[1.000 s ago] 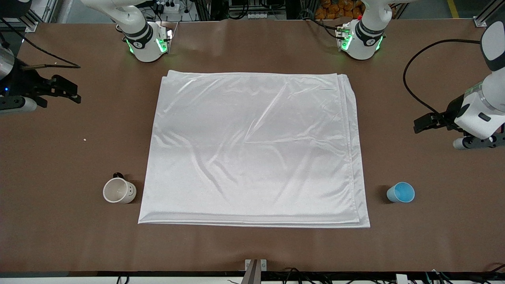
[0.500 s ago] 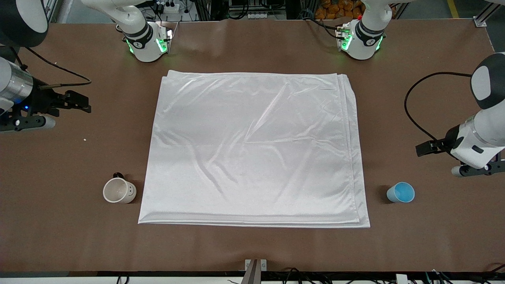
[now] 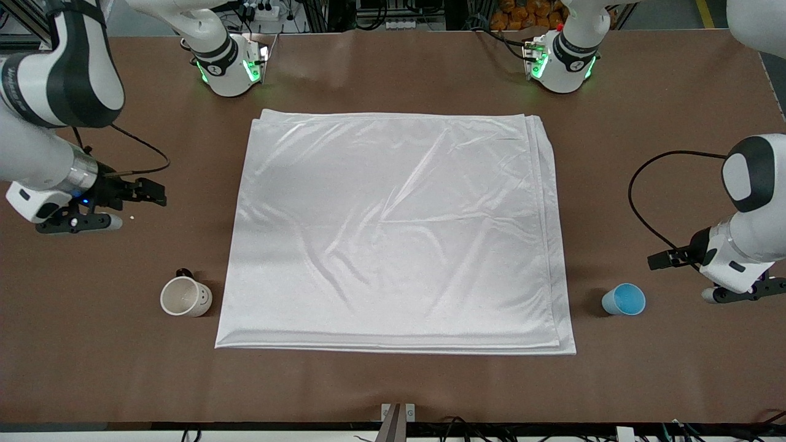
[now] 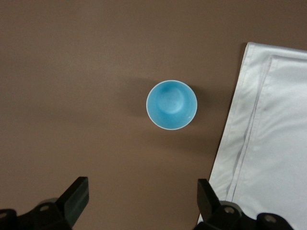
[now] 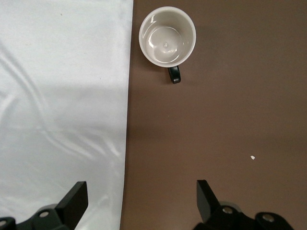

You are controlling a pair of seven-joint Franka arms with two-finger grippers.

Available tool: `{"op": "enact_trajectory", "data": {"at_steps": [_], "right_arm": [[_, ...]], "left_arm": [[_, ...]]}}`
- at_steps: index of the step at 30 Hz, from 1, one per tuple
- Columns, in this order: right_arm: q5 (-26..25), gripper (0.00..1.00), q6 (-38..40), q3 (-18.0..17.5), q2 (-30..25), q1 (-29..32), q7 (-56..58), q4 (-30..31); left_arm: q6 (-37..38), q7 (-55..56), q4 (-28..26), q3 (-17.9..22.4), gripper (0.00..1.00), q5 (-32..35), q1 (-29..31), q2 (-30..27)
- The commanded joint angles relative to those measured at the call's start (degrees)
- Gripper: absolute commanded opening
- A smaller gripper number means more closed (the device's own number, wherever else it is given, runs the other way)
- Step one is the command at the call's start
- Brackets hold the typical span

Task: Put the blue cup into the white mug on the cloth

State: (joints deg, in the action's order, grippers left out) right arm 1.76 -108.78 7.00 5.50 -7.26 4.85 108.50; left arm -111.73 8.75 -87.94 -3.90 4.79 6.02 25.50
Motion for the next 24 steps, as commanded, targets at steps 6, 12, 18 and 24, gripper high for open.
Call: {"op": "enact_trajectory", "data": {"at_steps": [6,12,18,24], "right_arm": [[-0.53,1.0,-10.57,-0.32,3.63,0.5,1.21,4.44],[-0.53,1.0,-16.54,-0.32,7.5,0.76,3.15,4.7],[-0.53,1.0,-24.36,-0.32,11.28,0.76,3.41,5.75],[-0.53,1.0,-29.9,-0.32,14.88,2.16,7.44,5.84]], "left_arm": [[-4.45,-0.93,1.81,0.03,1.0,1.72,-0.13,5.26],[-8.49,-1.01,1.9,0.82,1.0,1.72,-0.04,7.81],[-13.16,-2.06,1.9,2.41,1.0,1.72,-0.04,10.01],[-16.4,-3.74,1.9,3.11,1.0,1.72,0.05,12.03]]}}
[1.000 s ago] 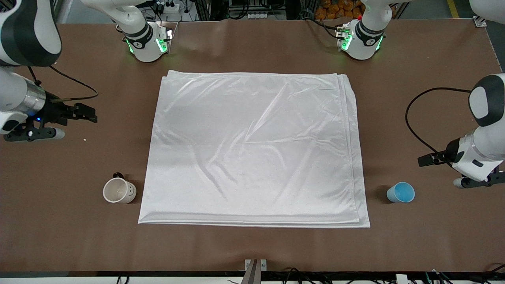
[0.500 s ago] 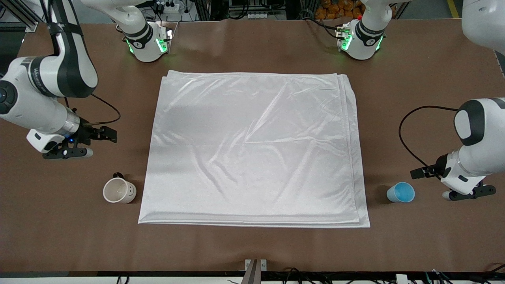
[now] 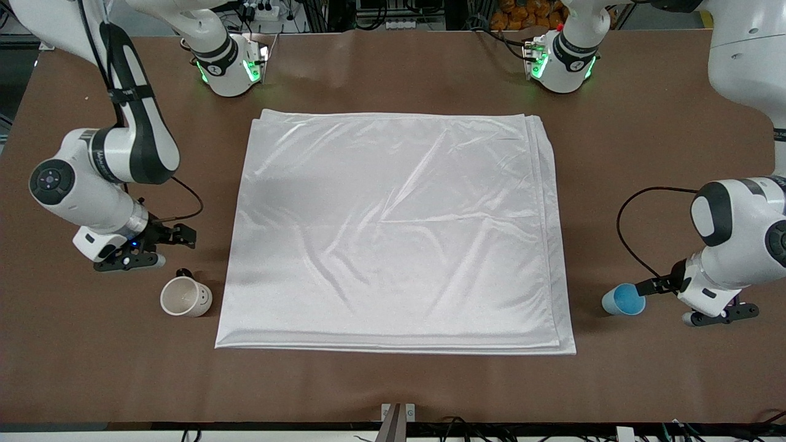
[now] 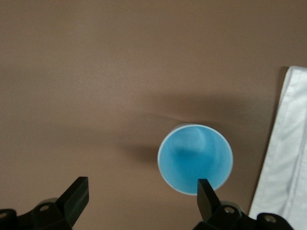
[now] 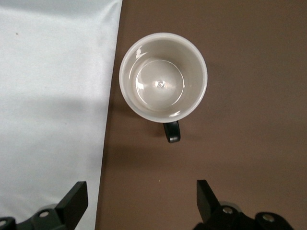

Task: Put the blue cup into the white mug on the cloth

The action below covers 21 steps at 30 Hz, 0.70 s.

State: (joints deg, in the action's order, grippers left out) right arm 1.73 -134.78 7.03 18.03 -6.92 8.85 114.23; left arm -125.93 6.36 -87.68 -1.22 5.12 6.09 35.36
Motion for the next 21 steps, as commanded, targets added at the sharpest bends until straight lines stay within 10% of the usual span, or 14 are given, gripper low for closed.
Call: {"op": "enact_trajectory", "data": {"at_steps": [1,21], "right_arm": [[-0.5,1.0,-4.69,-0.35,2.79,2.09,4.06,0.47],[0.03,0.97,-14.72,-0.44,7.54,2.88,4.77,1.26]], "left_arm": [[-2.82,-1.35,1.54,0.43,1.0,1.38,-0.02,2.51],[-7.57,-1.52,1.54,0.34,1.0,1.12,0.59,6.21]]}}
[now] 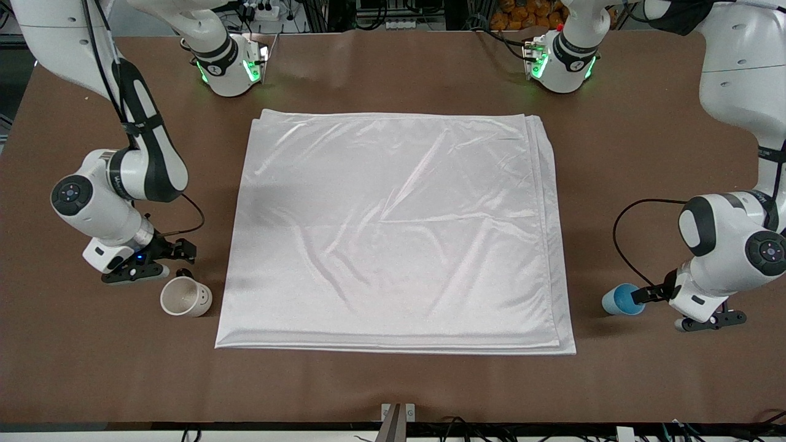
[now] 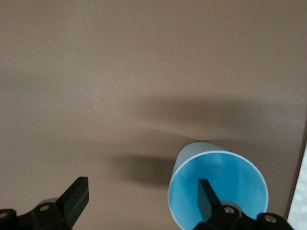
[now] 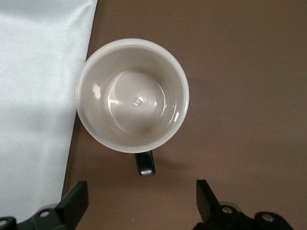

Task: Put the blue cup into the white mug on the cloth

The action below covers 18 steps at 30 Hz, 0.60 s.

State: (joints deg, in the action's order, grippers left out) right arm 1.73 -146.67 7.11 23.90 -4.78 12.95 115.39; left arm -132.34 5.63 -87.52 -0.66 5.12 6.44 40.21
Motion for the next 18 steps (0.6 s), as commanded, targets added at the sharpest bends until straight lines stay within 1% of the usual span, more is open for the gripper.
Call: {"op": "enact_trajectory", "data": {"at_steps": [1,4,8,9,11,12,13,14,18], "right_arm": [[0.03,0.96,-3.01,-0.51,2.02,0.74,0.67,-0.16],[0.03,0.94,-3.18,-0.6,3.16,0.74,0.67,-1.04],[0.11,0.88,-3.18,-0.6,3.78,0.74,0.59,-1.83],[0.11,0.86,-3.18,-0.6,3.96,0.65,0.59,-2.01],[0.11,0.84,-3.18,-0.6,3.96,0.65,0.59,-2.1],[0.2,0.84,-3.18,-0.6,4.04,0.56,0.59,-2.19],[0.2,0.84,-3.18,-0.69,4.22,0.56,0.59,-2.53],[0.2,0.84,-3.18,-0.69,4.57,0.56,0.5,-2.8],[0.2,0.83,-3.18,-0.69,5.45,0.56,0.5,-3.68]], "left_arm": [[-1.43,-0.79,1.39,-0.22,1.0,1.03,0.24,1.45],[-1.61,-0.27,1.39,-0.22,1.0,0.85,0.24,1.71],[-1.61,1.05,1.3,-0.3,0.63,0.5,-0.02,2.15],[-1.61,1.75,1.3,-0.3,0.5,0.5,-0.11,2.33],[-1.61,3.33,1.3,-0.3,0.26,0.5,-0.29,2.59],[-1.61,4.21,1.3,-0.3,0.13,0.5,-0.29,2.59],[-1.61,4.74,1.3,-0.3,0.02,0.5,-0.38,2.85],[-1.61,5.09,1.3,-0.3,0.0,0.59,-0.38,2.94],[-1.61,5.71,1.3,-0.39,0.0,0.33,-0.47,2.94]]}}
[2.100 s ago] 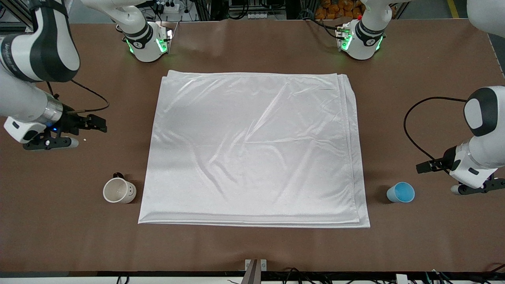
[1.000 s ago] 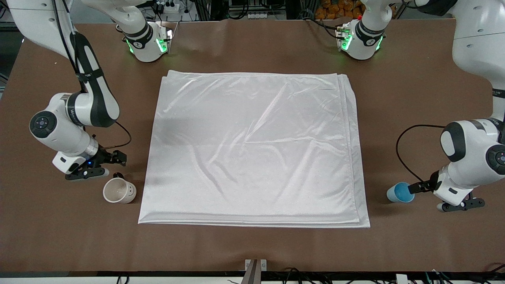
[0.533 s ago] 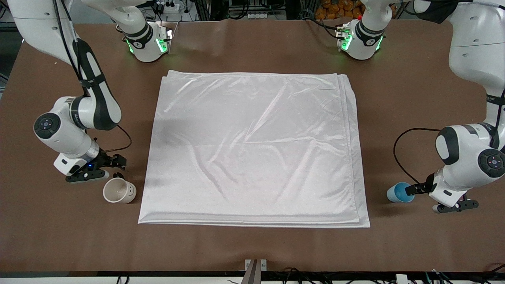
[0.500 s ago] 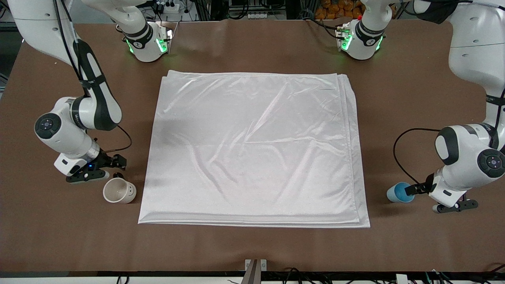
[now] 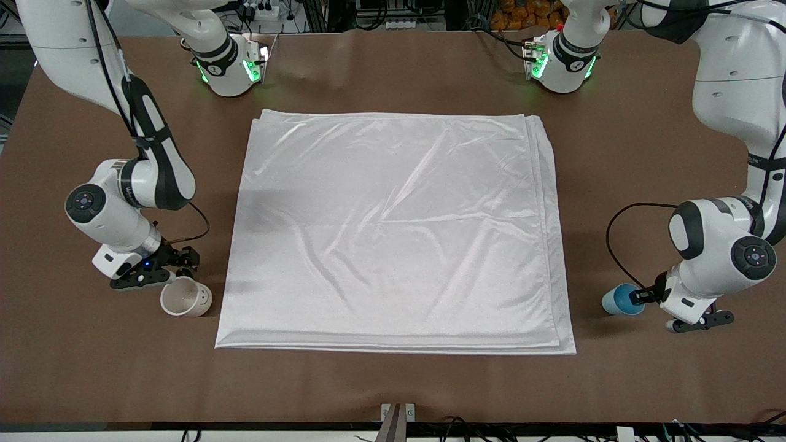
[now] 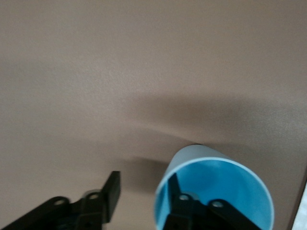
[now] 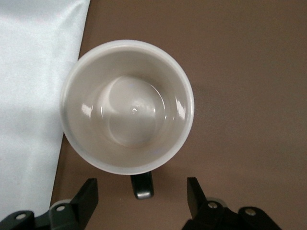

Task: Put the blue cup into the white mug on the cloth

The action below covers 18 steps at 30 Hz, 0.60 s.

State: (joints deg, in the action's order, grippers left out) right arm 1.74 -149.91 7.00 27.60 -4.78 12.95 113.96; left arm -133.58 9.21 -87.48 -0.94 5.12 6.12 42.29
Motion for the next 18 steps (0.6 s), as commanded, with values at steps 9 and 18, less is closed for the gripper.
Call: {"op": "enact_trajectory", "data": {"at_steps": [9,18], "right_arm": [[1.43,0.76,0.05,-0.59,3.08,0.12,0.41,-3.65],[1.43,0.51,0.05,-0.68,4.05,0.04,0.4,-4.62]], "left_arm": [[-0.01,1.96,1.34,0.06,0.0,-0.99,0.04,0.6],[1.48,1.95,1.34,0.06,0.0,-1.08,0.12,-0.54]]}}
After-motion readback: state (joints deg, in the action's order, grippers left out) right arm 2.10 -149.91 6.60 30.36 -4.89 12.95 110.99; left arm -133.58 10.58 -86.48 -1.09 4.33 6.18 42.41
